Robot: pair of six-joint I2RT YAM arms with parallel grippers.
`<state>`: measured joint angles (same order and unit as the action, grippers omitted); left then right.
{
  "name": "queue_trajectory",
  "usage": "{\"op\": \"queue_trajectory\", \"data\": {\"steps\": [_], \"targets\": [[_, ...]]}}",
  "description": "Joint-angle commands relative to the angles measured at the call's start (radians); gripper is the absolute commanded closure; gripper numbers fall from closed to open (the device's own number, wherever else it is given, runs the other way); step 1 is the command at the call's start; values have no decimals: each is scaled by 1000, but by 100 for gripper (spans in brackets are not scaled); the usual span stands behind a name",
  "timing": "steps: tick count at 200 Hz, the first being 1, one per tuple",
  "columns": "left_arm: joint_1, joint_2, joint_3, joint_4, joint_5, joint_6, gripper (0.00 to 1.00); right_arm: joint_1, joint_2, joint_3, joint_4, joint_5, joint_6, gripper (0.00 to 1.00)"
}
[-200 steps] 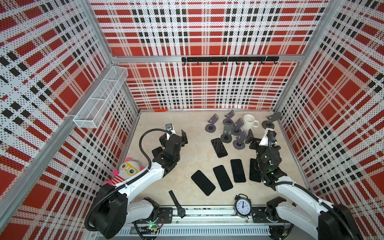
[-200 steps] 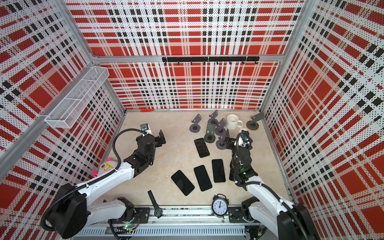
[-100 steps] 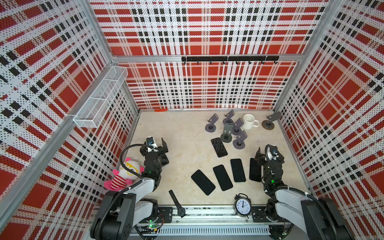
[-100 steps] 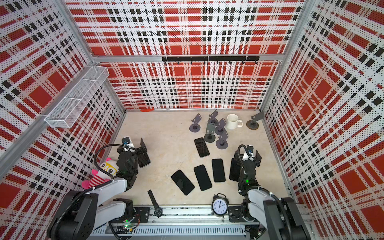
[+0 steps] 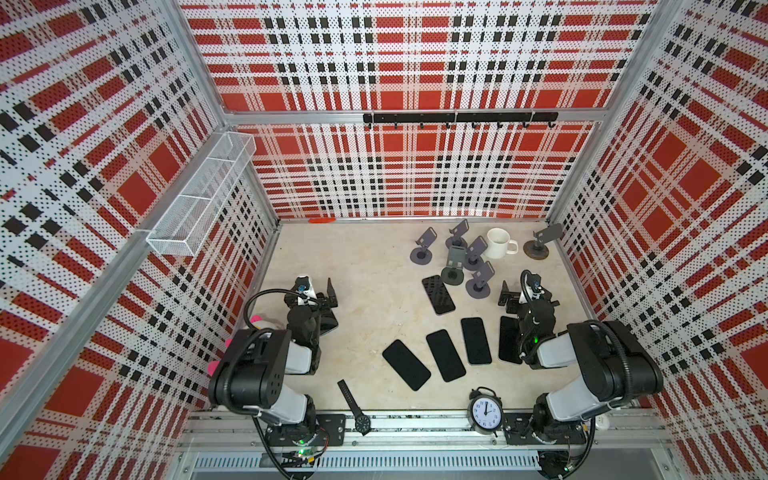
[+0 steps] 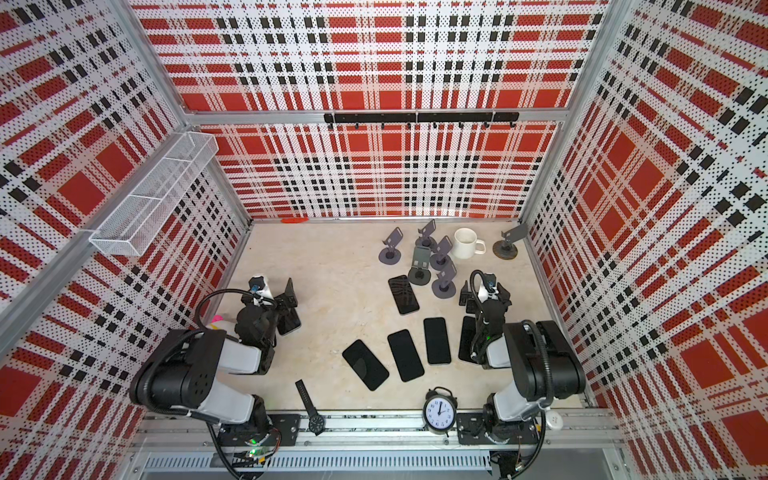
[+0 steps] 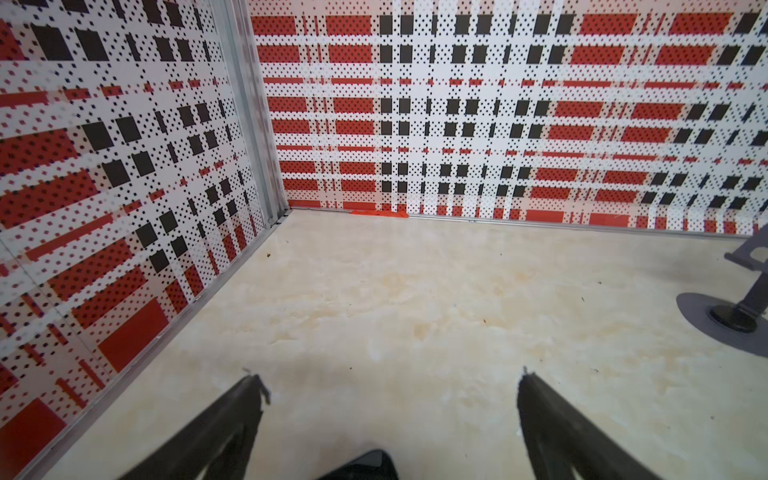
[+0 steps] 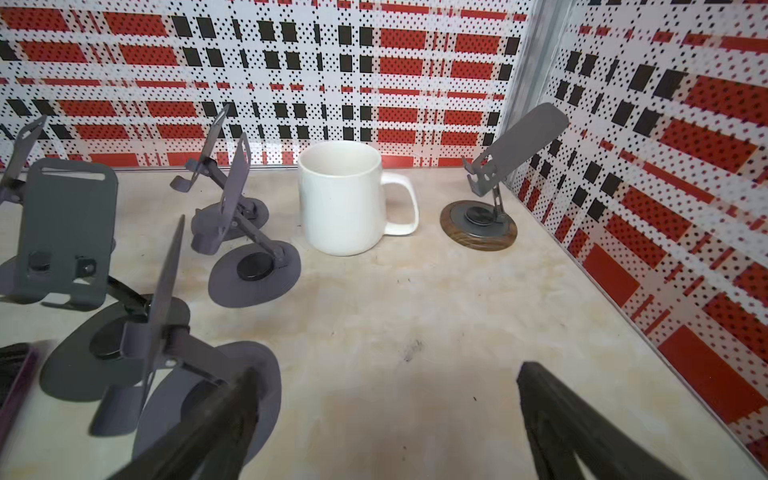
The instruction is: Remove the phone from the phone stand
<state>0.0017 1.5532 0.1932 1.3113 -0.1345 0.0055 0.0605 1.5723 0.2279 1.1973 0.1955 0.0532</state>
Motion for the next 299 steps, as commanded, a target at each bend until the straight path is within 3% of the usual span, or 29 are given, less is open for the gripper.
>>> {"op": "queue_trajectory", "data": {"steps": [1, 14, 46, 57, 77, 86, 96, 118, 134, 299], "targets": [[16, 16, 18, 72, 34, -29, 2, -9, -14, 24, 4, 7, 25, 0], [17, 16, 19, 72, 42, -29, 2, -9, 15, 14, 82, 6, 12, 0], [18, 15, 17, 73, 43, -30, 2, -8, 5, 20, 47, 5, 17, 0], [17, 15, 19, 70, 35, -29, 2, -11, -1, 31, 22, 83, 44, 0], [7, 11, 23, 57, 4, -31, 2, -11, 1, 42, 0, 93, 41, 0], [-1, 11, 22, 56, -15, -25, 2, -16, 0, 47, -6, 23, 25, 0], [-4, 10, 22, 57, -23, -23, 2, -47, -4, 76, -79, -173, 3, 0], [-2, 10, 22, 58, -19, -25, 2, -105, 5, 33, 30, -312, 30, 0], [0, 11, 22, 58, -13, -26, 2, -105, 3, 50, -6, -367, 9, 0], [1, 11, 23, 55, -14, -30, 2, -108, 6, 43, 5, -367, 8, 0]]}}
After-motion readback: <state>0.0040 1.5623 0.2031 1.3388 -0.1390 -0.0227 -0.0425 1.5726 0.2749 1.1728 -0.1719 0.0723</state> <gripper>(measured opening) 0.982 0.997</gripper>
